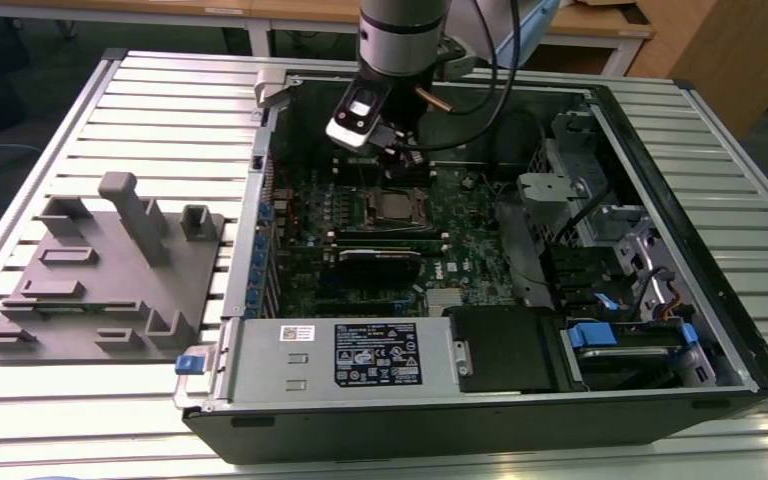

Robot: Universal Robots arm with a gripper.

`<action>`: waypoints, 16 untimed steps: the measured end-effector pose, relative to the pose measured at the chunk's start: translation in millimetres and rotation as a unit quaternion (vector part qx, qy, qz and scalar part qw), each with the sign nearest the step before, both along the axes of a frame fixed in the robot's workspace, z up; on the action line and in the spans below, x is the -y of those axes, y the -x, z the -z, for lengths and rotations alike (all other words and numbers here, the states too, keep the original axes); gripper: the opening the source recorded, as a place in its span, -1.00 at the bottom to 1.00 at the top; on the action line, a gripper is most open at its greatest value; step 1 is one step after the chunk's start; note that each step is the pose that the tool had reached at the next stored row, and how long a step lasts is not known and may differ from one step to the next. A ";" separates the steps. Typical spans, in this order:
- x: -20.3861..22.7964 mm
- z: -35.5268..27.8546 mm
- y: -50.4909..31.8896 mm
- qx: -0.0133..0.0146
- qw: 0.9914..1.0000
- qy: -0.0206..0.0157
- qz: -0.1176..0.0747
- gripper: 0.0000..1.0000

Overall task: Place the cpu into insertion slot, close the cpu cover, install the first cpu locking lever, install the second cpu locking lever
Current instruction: 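Close the cpu cover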

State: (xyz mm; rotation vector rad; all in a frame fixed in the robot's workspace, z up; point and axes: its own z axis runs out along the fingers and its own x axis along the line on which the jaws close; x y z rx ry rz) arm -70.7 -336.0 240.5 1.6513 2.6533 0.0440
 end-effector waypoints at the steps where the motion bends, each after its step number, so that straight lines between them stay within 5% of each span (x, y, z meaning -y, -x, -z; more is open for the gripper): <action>1: 0.0 0.2 0.0 0.000 1.000 0.000 -0.009 -0.80; 7: 0.0 1.3 0.0 0.000 0.998 0.000 -0.063 -0.80; 16: 0.0 3.0 0.0 0.000 0.991 0.000 -0.137 -0.80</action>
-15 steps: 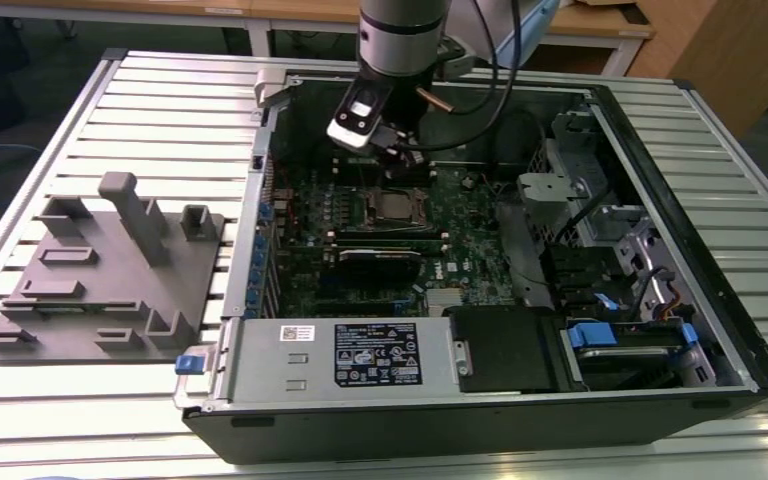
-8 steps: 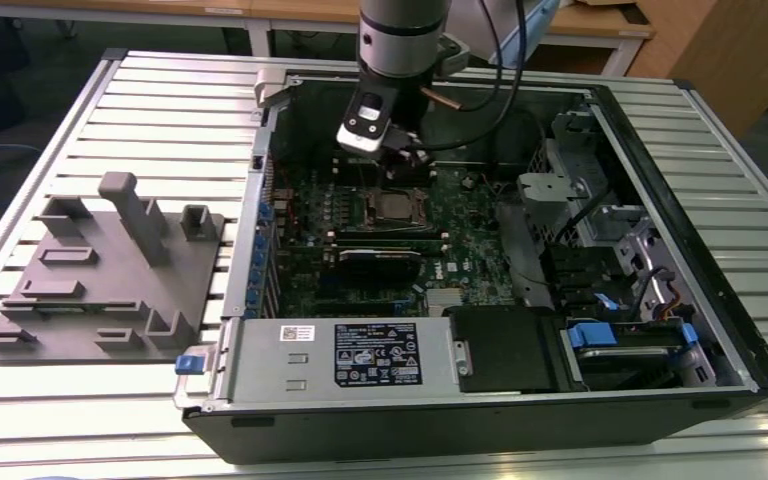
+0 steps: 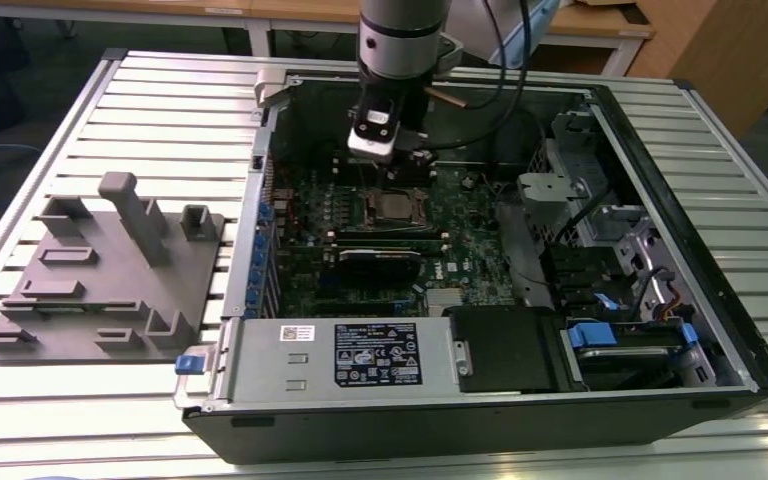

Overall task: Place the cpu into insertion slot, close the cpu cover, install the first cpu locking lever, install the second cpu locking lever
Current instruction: 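Close the cpu cover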

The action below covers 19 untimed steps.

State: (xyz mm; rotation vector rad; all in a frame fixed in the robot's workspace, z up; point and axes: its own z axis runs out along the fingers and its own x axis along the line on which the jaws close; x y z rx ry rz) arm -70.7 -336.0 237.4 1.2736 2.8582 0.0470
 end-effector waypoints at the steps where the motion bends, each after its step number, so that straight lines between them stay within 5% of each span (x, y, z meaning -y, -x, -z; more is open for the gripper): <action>1: 0.0 0.3 0.0 0.000 1.000 0.000 -0.009 -0.80; 6: 0.0 1.7 0.0 0.000 0.999 0.000 -0.054 -0.80; 10: 0.0 2.8 0.0 0.000 0.996 0.000 -0.090 -0.80; 14: 0.0 3.8 0.0 0.000 0.992 0.000 -0.126 -0.80; 19: 0.0 5.3 0.0 0.000 0.985 0.000 -0.171 -0.80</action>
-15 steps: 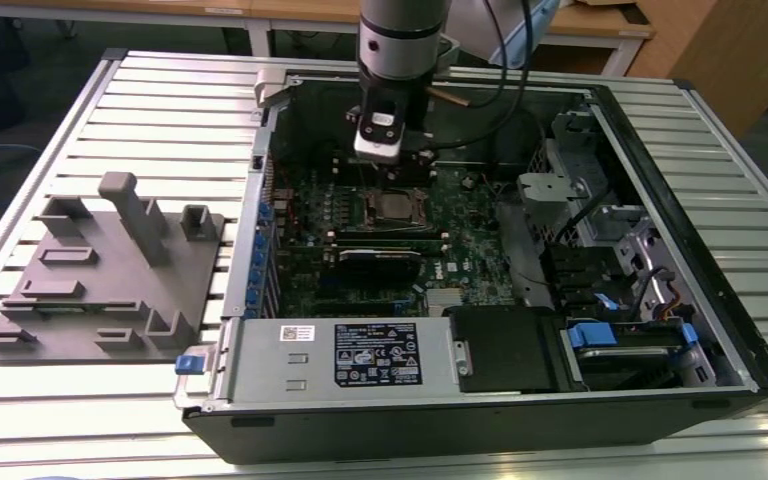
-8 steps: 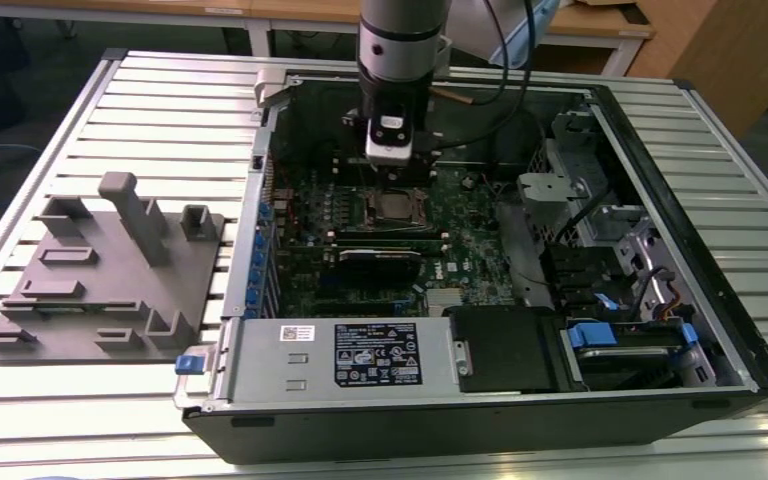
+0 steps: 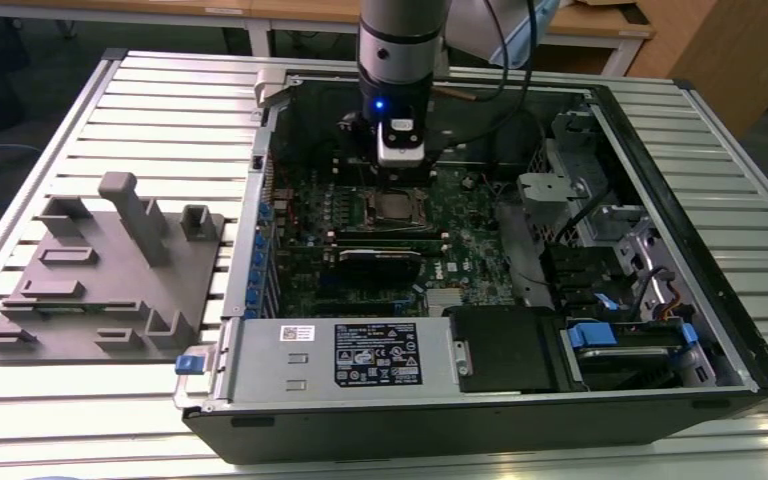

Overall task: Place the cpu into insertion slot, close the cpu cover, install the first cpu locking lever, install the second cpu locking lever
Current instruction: 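Close the cpu cover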

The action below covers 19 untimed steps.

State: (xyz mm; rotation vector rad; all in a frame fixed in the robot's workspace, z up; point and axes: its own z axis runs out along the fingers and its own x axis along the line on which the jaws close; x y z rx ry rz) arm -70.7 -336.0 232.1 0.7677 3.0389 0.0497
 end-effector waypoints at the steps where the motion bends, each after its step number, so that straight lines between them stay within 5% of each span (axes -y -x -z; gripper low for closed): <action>1: 0.0 0.3 0.0 0.000 1.000 0.000 -0.009 -0.80; 5: 0.0 1.8 0.0 0.000 0.999 0.000 -0.046 -0.80; 9: 0.0 3.2 0.0 0.000 0.997 0.000 -0.082 -0.80; 13: 0.0 4.7 0.0 0.000 0.993 0.000 -0.118 -0.80; 19: 0.0 6.2 0.0 0.000 0.986 0.000 -0.168 -0.80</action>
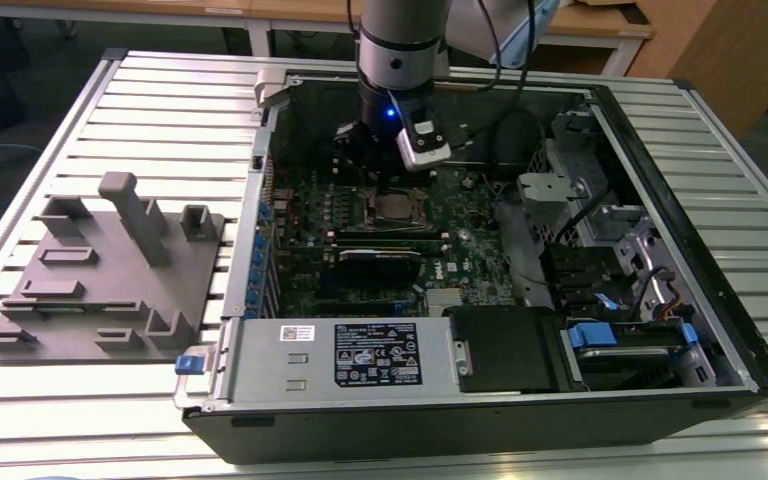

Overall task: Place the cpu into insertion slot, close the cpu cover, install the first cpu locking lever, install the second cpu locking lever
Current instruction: 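Close the cpu cover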

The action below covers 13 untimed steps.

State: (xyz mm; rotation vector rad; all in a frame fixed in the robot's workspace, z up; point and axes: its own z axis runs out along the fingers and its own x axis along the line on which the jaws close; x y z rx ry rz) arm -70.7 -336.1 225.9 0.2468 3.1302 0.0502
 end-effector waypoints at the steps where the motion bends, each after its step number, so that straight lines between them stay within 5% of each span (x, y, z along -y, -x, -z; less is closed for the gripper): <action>1: 0.0 0.0 0.0 0.000 1.000 0.000 -0.002 -0.80; 5: -0.1 0.3 -0.1 0.000 1.000 0.001 -0.002 -0.80; 9: 0.0 0.2 0.2 0.000 1.000 0.010 -0.002 -0.80; 13: 0.0 0.1 0.3 0.000 1.000 0.010 -0.002 -0.80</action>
